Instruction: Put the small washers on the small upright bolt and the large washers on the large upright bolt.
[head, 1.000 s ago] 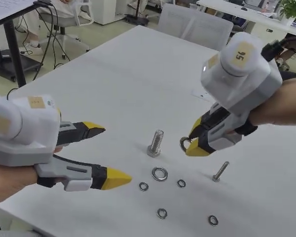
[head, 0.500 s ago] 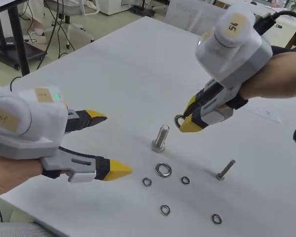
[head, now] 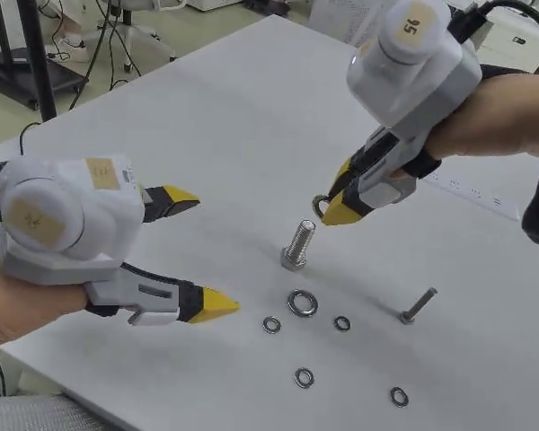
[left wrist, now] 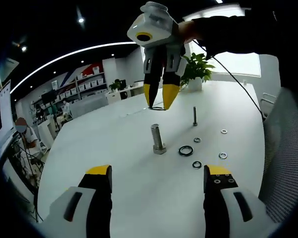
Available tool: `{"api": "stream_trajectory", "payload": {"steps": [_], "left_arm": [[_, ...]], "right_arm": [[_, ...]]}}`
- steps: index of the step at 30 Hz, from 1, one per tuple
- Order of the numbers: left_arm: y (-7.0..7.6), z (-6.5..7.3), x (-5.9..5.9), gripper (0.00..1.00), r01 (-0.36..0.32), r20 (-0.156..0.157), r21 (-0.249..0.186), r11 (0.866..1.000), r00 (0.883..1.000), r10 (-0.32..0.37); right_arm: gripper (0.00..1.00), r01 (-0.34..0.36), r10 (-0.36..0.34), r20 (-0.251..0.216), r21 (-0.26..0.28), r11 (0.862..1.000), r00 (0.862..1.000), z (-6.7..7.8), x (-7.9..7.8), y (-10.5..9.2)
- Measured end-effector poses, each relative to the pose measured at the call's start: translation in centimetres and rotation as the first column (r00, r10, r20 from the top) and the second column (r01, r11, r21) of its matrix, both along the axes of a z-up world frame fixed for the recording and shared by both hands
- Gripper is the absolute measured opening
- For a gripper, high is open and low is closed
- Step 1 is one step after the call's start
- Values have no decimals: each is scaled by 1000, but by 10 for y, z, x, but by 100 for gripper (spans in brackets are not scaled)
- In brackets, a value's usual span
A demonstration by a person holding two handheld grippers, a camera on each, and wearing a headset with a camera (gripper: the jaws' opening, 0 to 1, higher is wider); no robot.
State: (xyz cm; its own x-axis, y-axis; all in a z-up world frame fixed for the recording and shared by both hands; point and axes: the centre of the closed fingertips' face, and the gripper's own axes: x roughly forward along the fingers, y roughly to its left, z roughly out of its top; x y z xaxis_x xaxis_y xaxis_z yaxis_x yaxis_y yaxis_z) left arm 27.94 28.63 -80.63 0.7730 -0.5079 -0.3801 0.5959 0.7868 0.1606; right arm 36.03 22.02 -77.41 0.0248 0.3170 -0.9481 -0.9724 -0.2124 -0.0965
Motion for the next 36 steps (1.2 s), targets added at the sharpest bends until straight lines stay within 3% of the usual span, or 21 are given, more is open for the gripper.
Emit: {"api": "stream_trajectory", "payload": {"steps": [17,36], "left_arm": [[0,-2,1,74,6,0,40,999,1000,-6],[0,-2,-2,72,8,-1,53,999,1000,-8]], "right_arm": [[23,-22,20,-31,-60,998,999,-24,1,4],[23,-29,25,-44,-86,996,999,-35,-2,6]]}}
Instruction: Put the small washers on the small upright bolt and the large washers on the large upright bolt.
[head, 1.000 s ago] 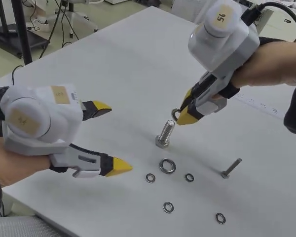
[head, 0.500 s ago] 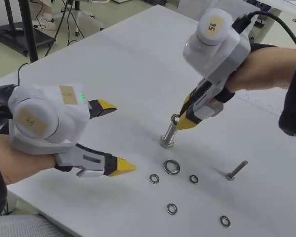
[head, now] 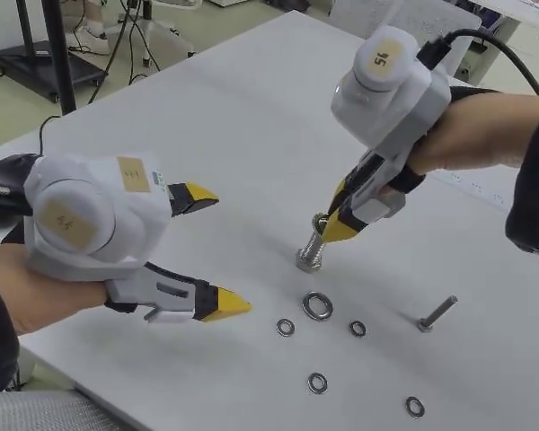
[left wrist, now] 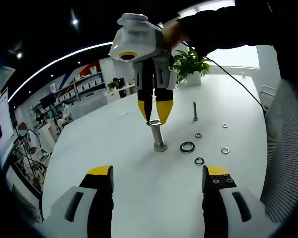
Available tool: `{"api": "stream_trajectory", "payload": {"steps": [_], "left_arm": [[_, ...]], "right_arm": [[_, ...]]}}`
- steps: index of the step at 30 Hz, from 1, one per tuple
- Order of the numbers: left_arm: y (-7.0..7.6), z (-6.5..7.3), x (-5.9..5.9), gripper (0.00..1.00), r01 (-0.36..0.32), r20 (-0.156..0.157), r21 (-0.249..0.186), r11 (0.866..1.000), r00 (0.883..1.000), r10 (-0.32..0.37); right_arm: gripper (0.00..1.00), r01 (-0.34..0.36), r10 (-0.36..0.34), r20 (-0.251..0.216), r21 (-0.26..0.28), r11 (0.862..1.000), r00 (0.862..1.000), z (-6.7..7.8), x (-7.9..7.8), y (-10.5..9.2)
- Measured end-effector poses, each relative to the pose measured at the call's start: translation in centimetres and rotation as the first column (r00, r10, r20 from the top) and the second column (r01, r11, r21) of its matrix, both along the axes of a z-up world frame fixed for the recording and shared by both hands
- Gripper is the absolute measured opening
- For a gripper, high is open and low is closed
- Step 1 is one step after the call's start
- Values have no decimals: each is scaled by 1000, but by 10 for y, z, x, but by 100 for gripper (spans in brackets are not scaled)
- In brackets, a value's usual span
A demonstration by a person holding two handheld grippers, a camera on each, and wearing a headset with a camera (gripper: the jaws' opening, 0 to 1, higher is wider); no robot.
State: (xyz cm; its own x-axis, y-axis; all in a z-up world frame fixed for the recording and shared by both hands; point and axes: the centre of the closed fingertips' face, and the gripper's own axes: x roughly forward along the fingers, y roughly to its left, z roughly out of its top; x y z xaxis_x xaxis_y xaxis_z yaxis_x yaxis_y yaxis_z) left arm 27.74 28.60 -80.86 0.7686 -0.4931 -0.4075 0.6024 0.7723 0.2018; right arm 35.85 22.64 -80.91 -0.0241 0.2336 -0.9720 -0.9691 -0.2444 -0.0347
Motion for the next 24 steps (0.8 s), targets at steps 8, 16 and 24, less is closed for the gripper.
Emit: {"api": "stream_trajectory", "payload": {"steps": [8,16,24], "left_arm": [[1,-1,0,72,-4,-2,-1,1000,1000,4],[1,-2,0,72,-4,-6,0,1000,1000,4],[1,-3,1,72,-3,-10,4,1000,1000,3]], "right_arm": [[23,-2,1,-5,-13,1000,1000,-5,-2,1],[23,-1,1,-11,-32,999,1000,-17,-1,2],[23,4,-5,-15,-45,999,1000,-32,-1,2]]}}
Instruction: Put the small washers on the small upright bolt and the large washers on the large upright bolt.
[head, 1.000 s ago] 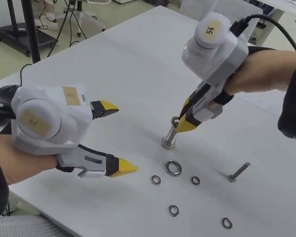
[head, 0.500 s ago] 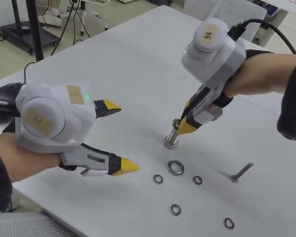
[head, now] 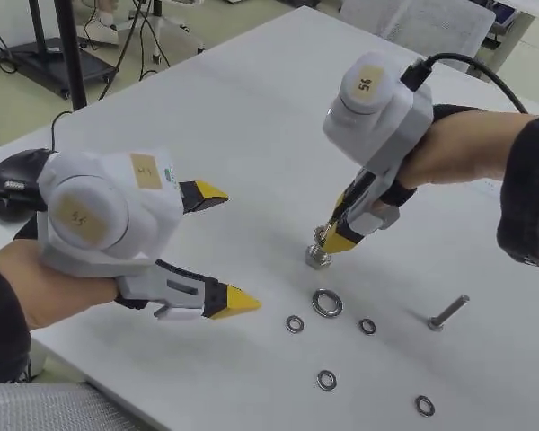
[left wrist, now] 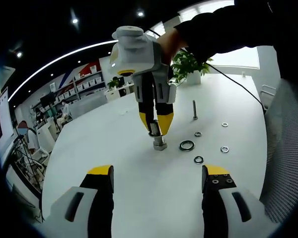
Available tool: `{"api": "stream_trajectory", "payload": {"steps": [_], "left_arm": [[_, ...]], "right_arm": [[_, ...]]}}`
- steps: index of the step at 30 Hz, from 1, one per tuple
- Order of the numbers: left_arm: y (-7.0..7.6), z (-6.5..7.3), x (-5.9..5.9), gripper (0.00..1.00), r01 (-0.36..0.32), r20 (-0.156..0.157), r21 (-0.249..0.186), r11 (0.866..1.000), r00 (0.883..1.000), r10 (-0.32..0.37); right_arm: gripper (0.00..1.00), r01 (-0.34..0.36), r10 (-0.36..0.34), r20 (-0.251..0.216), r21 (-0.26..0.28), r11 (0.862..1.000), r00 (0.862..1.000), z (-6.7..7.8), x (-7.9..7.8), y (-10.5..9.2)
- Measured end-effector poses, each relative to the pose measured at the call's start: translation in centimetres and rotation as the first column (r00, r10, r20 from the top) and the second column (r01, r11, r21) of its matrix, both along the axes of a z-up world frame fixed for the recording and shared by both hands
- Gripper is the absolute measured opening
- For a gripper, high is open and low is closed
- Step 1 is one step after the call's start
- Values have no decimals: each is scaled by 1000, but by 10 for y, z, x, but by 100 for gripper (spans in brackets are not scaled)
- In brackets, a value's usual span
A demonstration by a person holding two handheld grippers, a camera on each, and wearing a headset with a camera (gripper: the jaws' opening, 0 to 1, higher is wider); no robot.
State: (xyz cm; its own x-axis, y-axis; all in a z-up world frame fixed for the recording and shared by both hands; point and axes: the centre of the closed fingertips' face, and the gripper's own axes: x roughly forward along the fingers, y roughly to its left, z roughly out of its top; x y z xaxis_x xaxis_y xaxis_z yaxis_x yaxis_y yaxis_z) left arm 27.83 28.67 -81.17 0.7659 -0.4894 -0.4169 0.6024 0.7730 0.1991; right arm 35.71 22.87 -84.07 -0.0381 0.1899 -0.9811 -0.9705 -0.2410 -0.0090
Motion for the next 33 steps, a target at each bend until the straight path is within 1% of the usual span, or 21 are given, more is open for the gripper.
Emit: {"api": "stream_trajectory", "payload": {"steps": [7,14,22,33], "left_arm": [[-1,-1,0,71,1,-1,1,1000,1000,-1],[-2,-2,-1,71,5,-4,4,1000,1000,-5],[-3,-2,-2,70,9,-6,7,1000,1000,-9],[-3,-1,-1,70,15,-9,13,1000,1000,-15]], "right_arm": [[23,8,-8,-6,-7,1000,1000,-10,-3,-2],[23,12,-12,-5,-9,1000,1000,-18,-1,-4],[23,16,-16,-5,-16,1000,1000,-22,-1,-6],[24,18,-18,-14,-10,1000,1000,-21,-1,-8]]}}
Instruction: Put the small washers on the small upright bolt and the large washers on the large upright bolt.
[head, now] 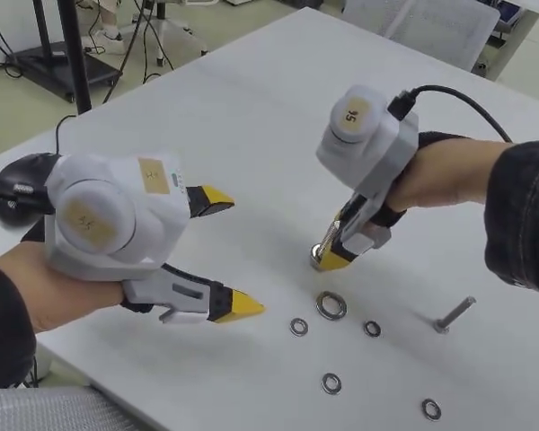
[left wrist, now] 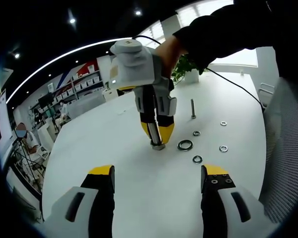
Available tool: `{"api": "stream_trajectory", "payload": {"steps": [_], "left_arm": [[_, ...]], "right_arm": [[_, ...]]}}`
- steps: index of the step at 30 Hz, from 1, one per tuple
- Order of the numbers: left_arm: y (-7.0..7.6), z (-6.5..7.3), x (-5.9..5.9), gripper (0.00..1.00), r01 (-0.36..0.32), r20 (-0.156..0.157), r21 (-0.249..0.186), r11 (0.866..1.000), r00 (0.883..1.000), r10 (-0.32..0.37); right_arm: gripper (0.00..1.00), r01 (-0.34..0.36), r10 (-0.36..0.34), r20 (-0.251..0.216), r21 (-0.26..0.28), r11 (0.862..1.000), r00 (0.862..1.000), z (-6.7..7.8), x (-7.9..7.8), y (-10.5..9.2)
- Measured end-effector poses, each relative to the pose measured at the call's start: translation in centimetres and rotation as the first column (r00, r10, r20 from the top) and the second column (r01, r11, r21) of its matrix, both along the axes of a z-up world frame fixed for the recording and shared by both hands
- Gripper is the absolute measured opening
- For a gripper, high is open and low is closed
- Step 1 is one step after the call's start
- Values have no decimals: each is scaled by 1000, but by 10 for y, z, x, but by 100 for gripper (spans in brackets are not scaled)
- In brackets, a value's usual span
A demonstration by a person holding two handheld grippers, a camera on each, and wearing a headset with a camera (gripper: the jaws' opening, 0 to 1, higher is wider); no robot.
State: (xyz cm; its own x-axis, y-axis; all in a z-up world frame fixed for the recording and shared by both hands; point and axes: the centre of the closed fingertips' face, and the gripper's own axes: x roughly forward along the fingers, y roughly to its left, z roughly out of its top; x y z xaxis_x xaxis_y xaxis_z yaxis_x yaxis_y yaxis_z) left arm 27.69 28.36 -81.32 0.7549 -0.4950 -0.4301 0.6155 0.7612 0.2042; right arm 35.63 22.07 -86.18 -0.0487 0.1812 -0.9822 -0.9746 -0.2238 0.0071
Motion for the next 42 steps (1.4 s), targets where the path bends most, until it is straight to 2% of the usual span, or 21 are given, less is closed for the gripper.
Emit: {"api": "stream_trajectory", "payload": {"steps": [5,25,32,42], "left_arm": [[0,0,0,70,1,-4,2,1000,1000,-1],[-3,6,2,70,21,1,18,1000,1000,-21],[-4,8,3,70,27,2,26,999,1000,-27],[-5,11,3,70,31,-2,32,999,1000,-31]], "right_arm": [[28,0,0,0,13,1000,1000,2,0,-1],[29,38,-41,41,50,998,998,24,10,-15],[29,49,-52,50,60,997,997,30,7,-22],[30,57,-61,53,66,996,997,33,-2,-34]]}}
